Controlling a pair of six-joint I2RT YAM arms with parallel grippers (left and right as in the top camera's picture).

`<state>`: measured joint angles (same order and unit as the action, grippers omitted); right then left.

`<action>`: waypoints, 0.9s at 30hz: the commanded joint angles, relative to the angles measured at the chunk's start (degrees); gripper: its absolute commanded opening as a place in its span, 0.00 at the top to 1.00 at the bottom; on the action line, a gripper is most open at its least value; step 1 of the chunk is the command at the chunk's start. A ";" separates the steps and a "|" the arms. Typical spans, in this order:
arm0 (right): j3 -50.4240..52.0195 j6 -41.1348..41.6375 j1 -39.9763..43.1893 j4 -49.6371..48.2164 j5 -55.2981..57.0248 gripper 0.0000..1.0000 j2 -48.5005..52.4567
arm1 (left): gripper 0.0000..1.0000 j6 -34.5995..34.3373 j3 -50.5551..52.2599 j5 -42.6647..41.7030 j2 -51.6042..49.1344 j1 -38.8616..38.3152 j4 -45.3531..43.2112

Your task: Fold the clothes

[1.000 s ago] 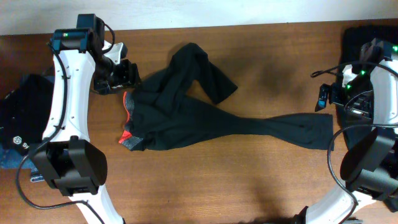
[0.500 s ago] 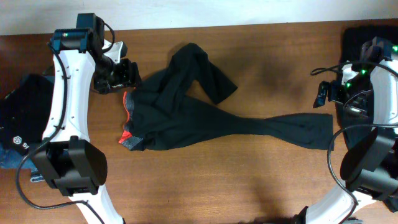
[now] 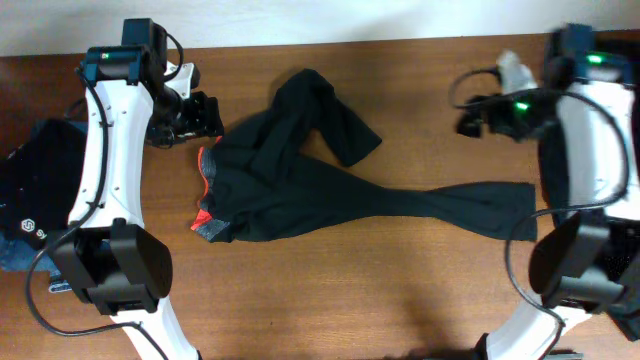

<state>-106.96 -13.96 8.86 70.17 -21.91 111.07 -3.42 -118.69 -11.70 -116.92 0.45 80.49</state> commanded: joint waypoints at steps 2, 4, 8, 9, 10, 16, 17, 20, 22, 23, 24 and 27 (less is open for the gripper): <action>-0.94 -1.84 -8.33 -5.86 -2.93 0.01 0.94 | 0.25 0.46 0.28 0.59 -0.17 0.35 -0.76; -0.94 -0.22 -11.02 -9.14 -2.84 0.02 2.78 | 0.25 0.33 0.28 0.59 -0.17 0.35 -0.79; -0.94 0.04 -14.88 -14.36 -1.53 0.01 8.07 | 0.25 0.26 0.28 0.59 -0.17 0.35 -0.76; -0.94 0.07 -15.56 -15.32 0.04 0.01 9.75 | 0.24 0.26 0.28 0.59 -0.17 0.35 -0.76; -0.94 0.09 -16.00 -15.98 1.11 0.01 10.99 | 0.25 0.26 0.28 0.59 -0.17 0.35 -0.79; -0.94 0.07 -17.07 -20.68 1.99 0.01 19.74 | 0.24 0.26 0.28 0.59 -0.17 0.35 -0.79; -0.94 0.04 -17.18 -21.44 2.01 0.01 21.05 | 0.25 0.26 0.28 0.61 -0.17 0.35 -0.79; -0.94 0.07 -17.22 -22.58 1.97 0.01 22.75 | 0.24 0.26 0.28 0.59 -0.17 0.35 -0.81; -0.94 0.07 -17.22 -22.67 1.99 0.01 23.34 | 0.24 0.26 0.28 0.59 -0.17 0.35 -0.81; -0.94 0.07 -17.22 -22.62 1.99 0.00 23.45 | 0.24 0.26 0.28 0.59 -0.17 0.35 -0.79; -0.94 0.07 -17.22 -22.36 1.99 0.00 23.80 | 0.24 0.26 0.28 0.59 -0.17 0.35 -0.79; -0.83 0.07 -17.79 -21.18 1.99 0.05 24.02 | 0.24 0.26 0.28 0.59 -0.17 0.35 -0.79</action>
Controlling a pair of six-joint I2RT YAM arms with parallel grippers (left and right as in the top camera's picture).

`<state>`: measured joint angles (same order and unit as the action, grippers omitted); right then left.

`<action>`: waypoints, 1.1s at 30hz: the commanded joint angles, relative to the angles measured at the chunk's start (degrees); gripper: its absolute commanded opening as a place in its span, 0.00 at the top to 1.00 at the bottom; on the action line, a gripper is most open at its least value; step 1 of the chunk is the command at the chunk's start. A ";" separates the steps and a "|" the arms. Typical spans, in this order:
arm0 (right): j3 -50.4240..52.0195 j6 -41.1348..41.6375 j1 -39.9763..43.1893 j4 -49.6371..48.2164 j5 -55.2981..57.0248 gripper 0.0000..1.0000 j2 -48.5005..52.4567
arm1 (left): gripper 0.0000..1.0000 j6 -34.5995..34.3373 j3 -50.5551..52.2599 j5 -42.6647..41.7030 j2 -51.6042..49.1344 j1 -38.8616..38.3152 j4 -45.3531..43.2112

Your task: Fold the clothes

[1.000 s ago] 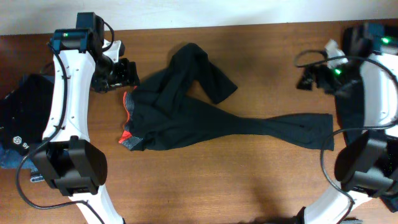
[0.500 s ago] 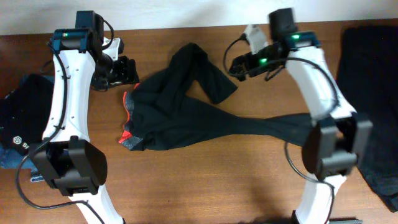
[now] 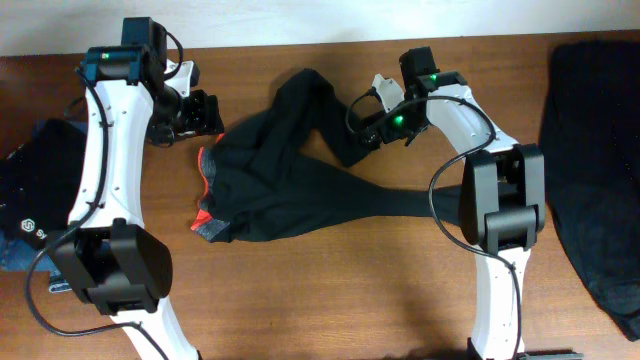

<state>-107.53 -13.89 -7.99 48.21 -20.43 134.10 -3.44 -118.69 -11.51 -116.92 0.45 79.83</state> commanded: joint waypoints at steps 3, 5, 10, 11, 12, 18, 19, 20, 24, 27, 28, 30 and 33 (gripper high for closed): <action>-0.26 0.00 -1.81 1.46 0.52 0.13 0.98 | 0.24 0.28 0.28 0.39 -0.17 0.35 -0.15; -0.24 0.00 -2.45 1.46 0.57 0.19 0.98 | 0.24 0.28 0.28 0.39 -0.17 0.35 -0.13; 0.00 0.04 -3.15 0.94 2.47 0.75 1.07 | 0.24 0.28 0.28 0.39 -0.17 0.35 0.15; 0.09 0.39 -3.15 0.85 3.06 0.80 1.07 | 0.24 0.28 0.28 0.39 -0.17 0.35 0.28; 0.22 0.92 -3.15 0.68 3.91 0.85 1.07 | 0.24 0.28 0.28 0.39 -0.17 0.35 0.33; -0.55 7.17 -2.69 -0.15 16.79 0.96 0.94 | 0.24 0.28 0.28 0.39 -0.17 0.35 0.31; -1.18 7.23 -2.38 -0.04 18.86 0.96 0.90 | 0.24 0.28 0.28 0.39 -0.17 0.35 0.31; -2.25 7.82 -1.84 0.44 22.01 0.96 0.66 | 0.24 0.28 0.28 0.39 -0.17 0.35 0.33; -8.31 10.73 1.92 2.38 32.85 0.96 -0.15 | 0.24 0.31 0.28 0.42 -0.17 0.35 0.24; -13.88 10.82 6.12 2.34 38.53 0.96 -0.15 | 0.24 0.28 0.28 0.42 -0.17 0.35 0.26; -14.97 10.93 7.19 2.05 39.41 0.96 -0.15 | 0.24 0.28 0.28 0.39 -0.17 0.35 0.28; -18.27 13.05 10.58 1.84 41.83 0.96 -0.15 | 0.24 0.28 0.28 0.39 -0.17 0.35 0.33; -21.49 17.79 15.85 1.46 41.75 0.96 -0.15 | 0.24 0.26 0.28 0.39 -0.17 0.35 0.55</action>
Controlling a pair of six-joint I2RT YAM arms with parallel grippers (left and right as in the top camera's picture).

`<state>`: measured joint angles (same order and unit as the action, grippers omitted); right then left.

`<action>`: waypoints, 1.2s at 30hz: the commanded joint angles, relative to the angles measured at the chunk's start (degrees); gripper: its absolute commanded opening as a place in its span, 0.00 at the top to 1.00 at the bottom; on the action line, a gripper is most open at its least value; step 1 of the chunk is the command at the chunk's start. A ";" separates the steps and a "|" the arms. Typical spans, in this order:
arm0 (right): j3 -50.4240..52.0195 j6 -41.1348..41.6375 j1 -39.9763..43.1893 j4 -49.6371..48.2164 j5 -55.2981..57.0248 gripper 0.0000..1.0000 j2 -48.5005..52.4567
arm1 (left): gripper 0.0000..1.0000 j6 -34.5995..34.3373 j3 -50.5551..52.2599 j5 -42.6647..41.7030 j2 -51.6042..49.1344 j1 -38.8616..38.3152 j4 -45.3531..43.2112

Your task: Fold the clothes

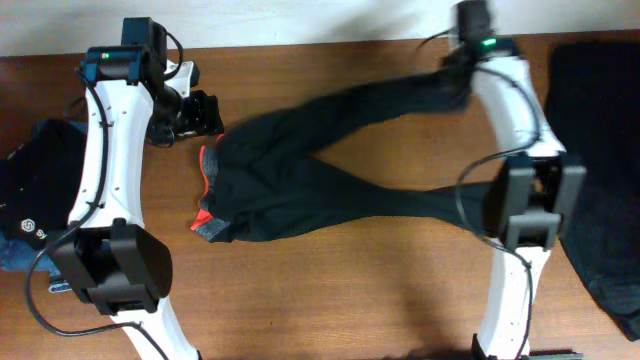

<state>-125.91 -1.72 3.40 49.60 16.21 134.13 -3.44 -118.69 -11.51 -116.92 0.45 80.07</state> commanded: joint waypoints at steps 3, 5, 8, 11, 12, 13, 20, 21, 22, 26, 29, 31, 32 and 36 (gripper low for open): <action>-3.32 5.86 8.22 0.90 2.34 0.86 -0.15 | 0.24 0.28 0.28 0.39 -0.17 0.35 0.87; -3.30 5.84 9.92 2.78 -0.48 0.47 -0.09 | 0.24 0.26 0.28 0.39 -0.17 0.35 0.96; -3.32 4.98 11.32 7.54 -5.09 0.40 -0.11 | 0.24 0.28 0.28 0.39 -0.17 0.35 0.90; -3.32 5.01 11.52 12.48 -5.77 0.37 -0.15 | 0.24 0.28 0.28 0.42 -0.17 0.35 0.79; -3.32 5.01 11.39 14.23 -5.77 0.37 -0.33 | 0.23 0.28 0.28 0.42 -0.17 0.35 0.63; -3.32 4.98 11.30 15.30 -5.73 0.37 -0.39 | 0.23 0.28 0.28 0.42 -0.17 0.35 0.48; -3.34 4.96 11.02 25.03 -9.57 0.37 -6.54 | 0.23 0.31 0.50 0.44 -0.50 0.35 -3.61; -3.34 4.92 11.26 27.17 -10.19 0.36 -8.46 | 0.23 0.31 0.55 0.68 -0.85 0.35 -4.50; -3.34 4.61 11.32 28.13 -10.29 0.36 -9.20 | 0.23 0.33 0.55 1.07 -1.20 0.35 -5.07; -3.32 2.01 11.37 34.45 -10.67 0.35 -12.72 | 0.23 0.33 0.57 2.34 -4.52 0.35 -6.36; -3.32 2.01 11.34 36.41 -10.78 0.35 -13.14 | 0.23 0.33 0.57 1.62 -8.44 0.31 -6.36; -3.32 2.01 11.34 36.79 -11.54 0.35 -13.11 | 0.23 0.55 0.57 -0.02 -11.19 0.31 -6.80; -3.32 2.01 11.34 36.76 -11.89 0.35 -13.11 | 0.23 0.57 0.57 -0.76 -12.41 0.31 -7.06; -3.32 2.01 11.37 36.81 -11.96 0.35 -13.11 | 0.24 1.64 0.57 -4.92 -16.90 0.31 -8.48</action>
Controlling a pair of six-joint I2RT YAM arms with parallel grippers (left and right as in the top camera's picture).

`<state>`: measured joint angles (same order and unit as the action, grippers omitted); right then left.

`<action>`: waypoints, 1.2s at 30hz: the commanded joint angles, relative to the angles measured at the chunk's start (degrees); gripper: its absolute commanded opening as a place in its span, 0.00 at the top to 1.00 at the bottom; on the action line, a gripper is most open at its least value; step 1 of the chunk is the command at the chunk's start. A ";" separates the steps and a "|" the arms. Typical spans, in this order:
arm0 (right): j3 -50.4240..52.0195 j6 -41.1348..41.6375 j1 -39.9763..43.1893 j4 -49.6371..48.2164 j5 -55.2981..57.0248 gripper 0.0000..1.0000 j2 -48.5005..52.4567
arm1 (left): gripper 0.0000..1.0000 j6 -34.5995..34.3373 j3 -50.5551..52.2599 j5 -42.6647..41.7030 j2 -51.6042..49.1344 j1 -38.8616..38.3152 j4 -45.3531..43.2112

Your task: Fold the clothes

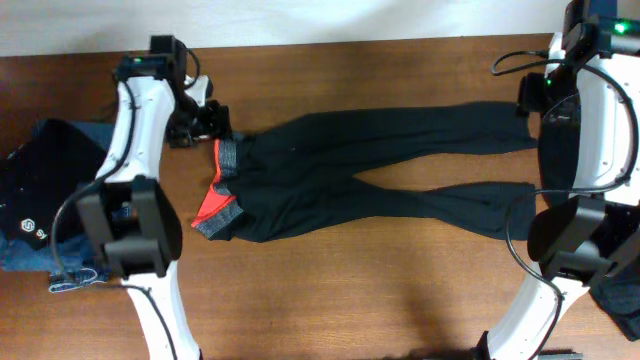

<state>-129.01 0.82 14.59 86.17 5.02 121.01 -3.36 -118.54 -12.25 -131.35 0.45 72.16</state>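
Black leggings (330,185) lie flat on the wooden table, the waistband (218,195) at the left showing grey trim and red lining. Both legs run to the right: the upper leg (440,125) is stretched straight and the lower leg (470,205) lies below it. My left gripper (214,126) sits at the waistband's top corner and seems shut on it. My right gripper (528,106) is at the upper leg's hem (527,130), apparently shut on it. The overhead view does not show the jaws of either clearly.
A pile of dark clothes over blue denim (35,200) lies at the left edge. Another dark garment (625,310) shows at the lower right corner. The table's back edge (350,42) runs along the top, against a white wall.
My right gripper has gone from the back middle-right to the far right, and the upper leg now lies straight and flat. My left arm has shifted right, and the waistband is spread out.
The leggings lay crumpled, one leg folded back near the waist, with my right arm away at the far right. My right gripper then reached that folded leg, later held it raised toward the back right, and now the leg lies stretched out beside the other.
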 commanded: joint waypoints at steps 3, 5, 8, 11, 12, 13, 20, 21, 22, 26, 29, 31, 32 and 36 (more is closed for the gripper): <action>-0.22 -0.52 0.15 0.26 -0.79 0.35 0.00 | 0.24 2.01 0.42 -8.07 -4.39 0.31 -1.77; -0.22 -0.50 0.15 0.22 -0.79 0.35 0.00 | 0.29 4.13 0.42 -11.28 -4.68 0.31 -2.99; -0.22 -0.52 0.15 0.22 -0.79 0.35 0.00 | 0.48 4.76 0.42 -12.52 -4.66 0.31 -4.55; -0.22 -0.50 0.17 0.24 -0.79 0.36 0.00 | 0.94 4.76 0.42 -12.46 -4.66 0.33 -5.11; -0.22 -0.52 0.17 0.24 -0.76 0.36 0.00 | 1.00 4.74 0.42 -12.52 -4.66 0.37 -5.53; -0.20 -0.52 0.15 0.22 -0.79 0.36 0.00 | 1.00 4.72 0.28 -12.59 -4.59 0.37 -6.05; -0.20 -0.52 0.17 0.22 -0.76 0.36 0.00 | 1.00 3.21 -2.80 -12.39 -4.59 0.48 -14.82; -0.20 -0.52 0.17 0.22 -0.76 0.36 0.00 | 1.00 2.49 -3.63 -12.33 -4.59 0.59 -16.96; -0.20 -0.52 0.17 0.22 -0.76 0.36 0.00 | 1.00 1.33 -4.37 -11.89 -4.59 0.79 -18.95; -0.20 -0.52 0.17 0.13 -0.76 0.36 0.07 | 1.00 -6.69 -6.67 -6.47 -4.59 2.16 -27.67; -0.15 -0.52 0.17 -0.04 -0.76 0.36 0.22 | 0.98 -14.05 -6.71 -0.74 -4.61 3.19 -32.57; -0.15 -0.52 0.17 -0.07 -0.76 0.36 0.28 | 0.58 -17.03 -6.69 0.48 -4.72 3.48 -33.16; -0.15 -0.52 0.15 -0.07 -0.76 0.36 0.33 | 0.39 -16.96 -6.69 0.15 -4.72 3.48 -32.94; 0.22 -0.55 0.17 -0.22 -0.76 0.35 0.33 | 0.23 -15.52 -6.69 -0.35 -4.72 3.08 -26.64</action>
<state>-129.01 0.75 14.59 86.13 4.78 121.03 -17.23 -124.27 -13.96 -135.68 4.23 41.82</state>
